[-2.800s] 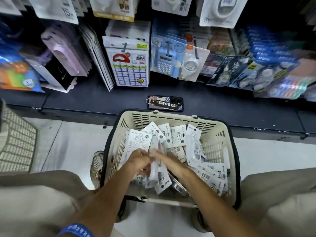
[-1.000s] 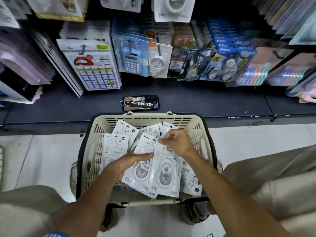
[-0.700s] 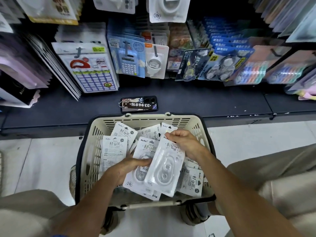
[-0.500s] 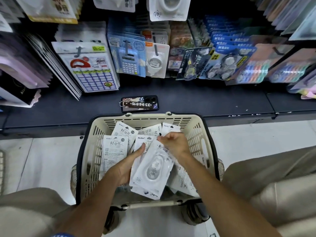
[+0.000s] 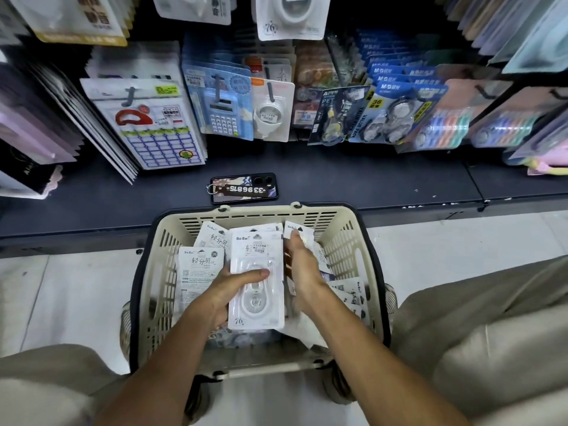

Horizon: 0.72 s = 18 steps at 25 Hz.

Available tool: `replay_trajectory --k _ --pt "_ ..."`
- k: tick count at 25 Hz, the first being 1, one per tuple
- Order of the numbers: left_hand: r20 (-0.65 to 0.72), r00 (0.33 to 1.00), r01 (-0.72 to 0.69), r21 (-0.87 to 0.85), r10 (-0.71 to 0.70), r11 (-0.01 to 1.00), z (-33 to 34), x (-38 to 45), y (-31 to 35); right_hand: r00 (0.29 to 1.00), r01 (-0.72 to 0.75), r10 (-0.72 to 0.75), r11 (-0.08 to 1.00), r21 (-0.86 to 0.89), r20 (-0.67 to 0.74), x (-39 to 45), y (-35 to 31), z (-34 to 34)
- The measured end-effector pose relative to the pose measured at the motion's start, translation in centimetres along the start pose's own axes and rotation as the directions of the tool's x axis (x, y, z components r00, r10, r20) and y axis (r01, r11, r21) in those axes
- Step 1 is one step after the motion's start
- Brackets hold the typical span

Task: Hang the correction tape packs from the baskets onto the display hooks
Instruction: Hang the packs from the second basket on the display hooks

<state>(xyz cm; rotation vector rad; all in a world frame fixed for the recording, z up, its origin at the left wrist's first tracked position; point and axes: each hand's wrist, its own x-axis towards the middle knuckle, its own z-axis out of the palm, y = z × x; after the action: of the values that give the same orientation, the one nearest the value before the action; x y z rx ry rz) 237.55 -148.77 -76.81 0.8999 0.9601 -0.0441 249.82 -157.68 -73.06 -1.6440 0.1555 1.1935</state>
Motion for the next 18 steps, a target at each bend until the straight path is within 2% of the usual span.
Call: replay_trajectory --k 2,3,4,5,6,7,10,13,16,18 --pt "-0.085 0.996 -0.03 -0.012 0.029 0.999 -0.2 0.0 0.8 0.97 0.102 -0.149 0.966 -0.236 -0.19 0.9 -0.5 -1.7" --pt "-0.104 0.994 -0.037 -0.016 0.035 0.999 -0.2 -0.1 1.0 0.951 0.064 -0.175 0.918 -0.391 -0.256 1.2 -0.3 -2.9" --pt "-0.108 0.993 -0.044 -0.013 0.042 0.999 -0.2 -0.1 1.2 0.954 -0.039 -0.093 0.904 -0.426 -0.285 1.3 0.1 -3.9" --pt "-0.107 0.993 -0.049 -0.01 0.048 0.999 0.0 -0.3 1.3 0.961 -0.134 0.027 0.915 -0.38 -0.274 1.5 0.5 -4.5" --pt "-0.1 0.993 -0.058 -0.017 0.056 0.998 0.0 -0.3 1.4 0.966 -0.175 0.098 0.928 -0.329 -0.239 1.7 0.8 -4.9" --pt "-0.093 0.992 -0.082 -0.027 0.079 0.996 0.1 -0.6 1.8 0.976 -0.143 0.085 0.945 -0.293 -0.201 2.1 1.0 -5.1" --pt "-0.056 0.977 -0.205 -0.016 0.204 0.979 0.9 -2.8 4.3 0.993 0.089 -0.103 0.975 -0.206 -0.059 2.5 0.1 -5.3" --pt "-0.037 0.933 -0.36 -0.049 0.358 0.932 1.9 -5.4 9.1 0.944 0.323 -0.304 0.931 -0.169 0.13 0.4 -3.4 -4.7" --pt "-0.068 0.834 -0.551 -0.059 0.547 0.833 2.8 -9.3 16.1 0.81 0.58 -0.568 0.813 -0.055 0.147 -3.2 -11.1 -4.4" --pt "-0.072 0.752 -0.659 -0.036 0.656 0.751 3.2 -12.3 20.6 0.659 0.747 -0.733 0.665 -0.029 0.171 -6.5 -17.1 -4.1"
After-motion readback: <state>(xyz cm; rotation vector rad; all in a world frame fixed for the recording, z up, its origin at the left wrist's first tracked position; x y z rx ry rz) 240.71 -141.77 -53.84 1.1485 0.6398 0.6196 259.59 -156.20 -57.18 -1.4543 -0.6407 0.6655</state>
